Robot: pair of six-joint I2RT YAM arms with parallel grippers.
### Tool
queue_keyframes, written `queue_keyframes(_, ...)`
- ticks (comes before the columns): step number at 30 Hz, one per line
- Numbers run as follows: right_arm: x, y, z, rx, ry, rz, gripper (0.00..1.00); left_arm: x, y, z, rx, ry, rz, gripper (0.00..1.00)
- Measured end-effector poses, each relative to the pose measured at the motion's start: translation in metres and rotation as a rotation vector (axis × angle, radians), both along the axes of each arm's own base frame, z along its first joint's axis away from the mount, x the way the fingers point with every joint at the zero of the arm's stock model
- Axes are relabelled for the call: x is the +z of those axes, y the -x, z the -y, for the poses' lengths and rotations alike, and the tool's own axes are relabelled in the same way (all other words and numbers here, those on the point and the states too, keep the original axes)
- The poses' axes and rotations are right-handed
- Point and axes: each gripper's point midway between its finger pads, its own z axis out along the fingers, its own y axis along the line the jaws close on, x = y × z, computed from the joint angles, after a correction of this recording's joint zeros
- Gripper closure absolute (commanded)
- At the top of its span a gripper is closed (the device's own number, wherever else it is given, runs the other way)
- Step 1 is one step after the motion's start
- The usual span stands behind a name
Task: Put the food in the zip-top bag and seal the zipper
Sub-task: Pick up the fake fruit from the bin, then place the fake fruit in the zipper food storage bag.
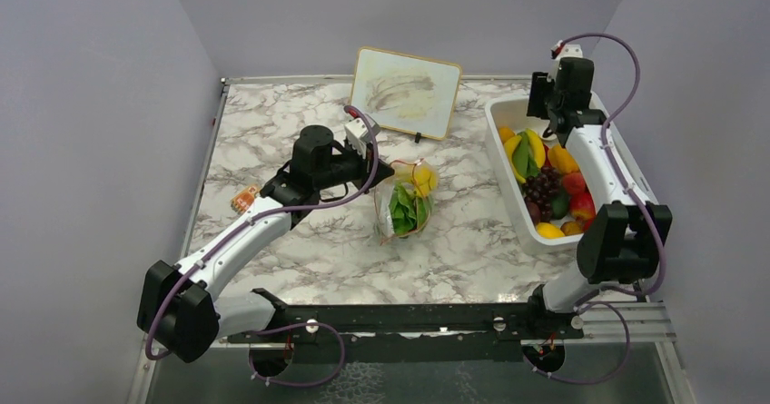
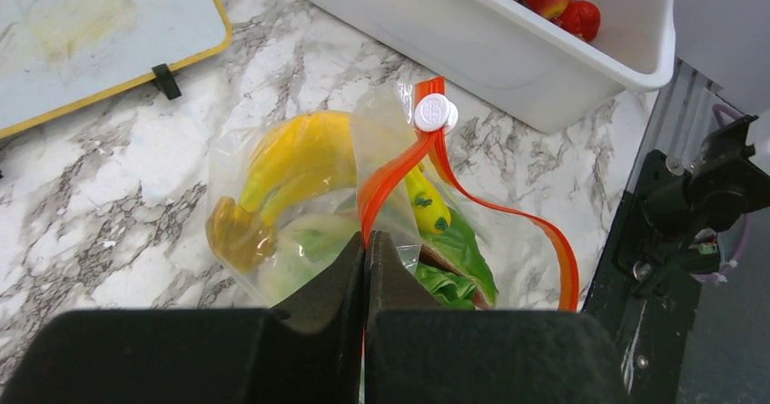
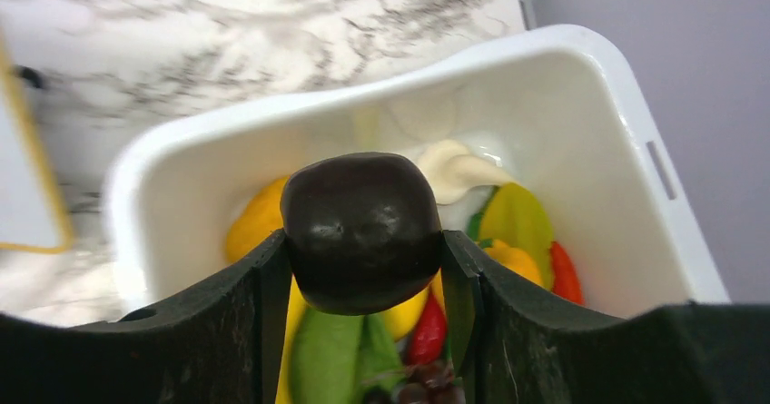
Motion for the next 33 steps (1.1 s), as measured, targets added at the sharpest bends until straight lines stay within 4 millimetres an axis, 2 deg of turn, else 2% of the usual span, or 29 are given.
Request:
queue_keyframes(6,0.045,0.012,-0.051,0.079,-0.154,0.126,0.63,0.001,-0.01,-0.007,0.062,0.003,-0.008,1.0)
queue_keyframes(10,0.054,0.018,-0.092,0.181,-0.236,0.141,0.63,0.0,-0.014,-0.01,0.097,0.008,-0.023,1.0)
queue_keyframes(14,0.051,0.035,-0.135,0.295,-0.308,0.119,0.63,0.001,-0.018,-0.012,0.14,0.022,-0.044,1.0)
queue_keyframes(19,0.053,0.075,-0.2,0.487,-0.385,0.092,0.63,0.006,-0.023,-0.009,0.159,0.042,-0.07,1.0)
queue_keyframes(23,0.061,0.119,-0.252,0.65,-0.434,0.084,0.64,0.015,-0.027,-0.006,0.165,0.064,-0.082,1.0)
queue_keyframes(27,0.072,0.163,-0.292,0.794,-0.467,0.097,0.64,0.022,-0.029,-0.004,0.17,0.084,-0.089,1.0)
queue_keyframes(29,0.079,0.181,-0.303,0.842,-0.484,0.114,0.64,0.025,-0.03,-0.003,0.173,0.09,-0.095,1.0)
queue_keyframes(33,0.095,0.204,-0.311,0.905,-0.52,0.165,0.64,0.022,-0.032,-0.001,0.176,0.092,-0.111,1.0)
